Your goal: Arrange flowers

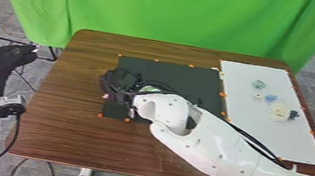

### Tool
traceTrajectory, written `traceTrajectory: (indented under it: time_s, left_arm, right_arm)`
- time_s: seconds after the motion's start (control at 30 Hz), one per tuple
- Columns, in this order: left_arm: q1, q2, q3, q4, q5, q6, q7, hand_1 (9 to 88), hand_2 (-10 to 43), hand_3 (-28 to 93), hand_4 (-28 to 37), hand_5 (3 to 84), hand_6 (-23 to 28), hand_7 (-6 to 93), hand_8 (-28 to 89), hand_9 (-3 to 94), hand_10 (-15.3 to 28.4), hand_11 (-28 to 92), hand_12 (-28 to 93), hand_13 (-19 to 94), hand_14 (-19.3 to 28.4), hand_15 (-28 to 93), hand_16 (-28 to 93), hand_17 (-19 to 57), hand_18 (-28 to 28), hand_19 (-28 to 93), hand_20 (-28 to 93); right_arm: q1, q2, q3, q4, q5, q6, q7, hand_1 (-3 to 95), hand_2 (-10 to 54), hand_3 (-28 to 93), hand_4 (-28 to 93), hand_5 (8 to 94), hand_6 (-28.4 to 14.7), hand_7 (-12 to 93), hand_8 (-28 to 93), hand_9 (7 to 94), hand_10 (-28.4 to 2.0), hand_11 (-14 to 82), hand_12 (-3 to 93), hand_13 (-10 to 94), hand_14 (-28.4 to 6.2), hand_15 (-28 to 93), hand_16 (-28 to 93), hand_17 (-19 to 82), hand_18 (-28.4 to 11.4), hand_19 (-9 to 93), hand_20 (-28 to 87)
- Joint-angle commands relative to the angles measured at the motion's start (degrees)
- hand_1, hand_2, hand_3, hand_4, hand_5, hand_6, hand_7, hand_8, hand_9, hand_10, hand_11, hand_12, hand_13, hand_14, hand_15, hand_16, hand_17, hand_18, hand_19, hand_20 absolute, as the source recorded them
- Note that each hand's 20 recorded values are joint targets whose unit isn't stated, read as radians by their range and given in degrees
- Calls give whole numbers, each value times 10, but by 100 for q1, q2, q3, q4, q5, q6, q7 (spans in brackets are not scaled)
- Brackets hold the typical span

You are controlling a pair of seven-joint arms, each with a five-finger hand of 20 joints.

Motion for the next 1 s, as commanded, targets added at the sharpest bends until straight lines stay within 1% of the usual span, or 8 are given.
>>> traceTrajectory:
  time_s: [0.03,0.1,0.33,0.7,0.77,0.87,0.9,1.0]
  left_arm:
    - [-118,32,109,30,77,-107,-26,334,-49,635,-144,482,35,222,-93,479,131,274,150,387,164,183,25,61,100,75,142]
    - [-98,30,105,14,71,-88,-14,334,-49,636,-144,482,35,222,-93,479,131,274,150,387,163,182,25,61,100,75,143]
    - [-65,8,75,-8,71,-104,-47,333,-49,635,-143,482,34,223,-93,479,130,273,150,386,164,182,25,61,100,76,142]
    - [-25,-22,54,-16,65,-151,-50,333,-49,634,-142,481,34,223,-92,478,131,272,150,386,163,181,26,60,101,76,141]
    - [-10,-22,47,-18,74,-155,-43,333,-49,634,-142,481,35,222,-93,479,130,272,150,386,163,181,26,60,101,76,142]
    - [-13,-26,30,-15,90,-188,-49,332,-52,635,-141,479,34,223,-93,478,130,272,150,386,163,181,27,60,101,75,141]
    - [10,-31,22,-26,85,-164,-34,331,-53,635,-141,479,34,223,-92,477,131,271,150,386,163,181,27,59,101,74,141]
    - [-6,-29,51,-17,81,-176,-39,331,-55,635,-141,477,33,223,-93,476,130,272,151,385,163,180,27,59,102,75,142]
  right_arm:
    - [32,-54,46,374,-18,-23,8,585,-95,595,-175,704,9,369,145,725,-108,76,430,844,-8,657,328,608,-110,932,562]
    - [43,-13,-34,254,-41,-65,160,583,-95,595,-175,705,10,367,144,718,-109,80,422,842,-8,659,328,608,-110,932,563]
    - [37,9,-6,297,-98,-219,196,580,-95,594,-173,706,13,362,143,701,-112,100,397,838,-10,663,327,606,-109,932,561]
    - [67,76,44,333,-66,-363,249,574,-95,597,-168,704,19,357,156,690,-113,112,377,834,-11,667,324,603,-110,932,561]
    - [81,94,63,296,-37,-471,242,563,-95,603,-161,696,21,355,165,686,-115,119,367,832,-13,668,324,602,-112,932,562]
    - [122,106,133,251,1,-695,196,537,-95,604,-150,662,12,332,171,659,-125,171,292,826,-15,668,324,597,-114,932,562]
    - [153,105,123,227,20,-775,221,530,-95,602,-150,645,8,321,168,647,-128,179,276,822,-16,668,324,592,-115,932,561]
    - [180,112,200,165,-19,-1083,150,506,-95,606,-143,610,3,305,161,624,-129,179,268,815,-19,670,324,586,-119,932,559]
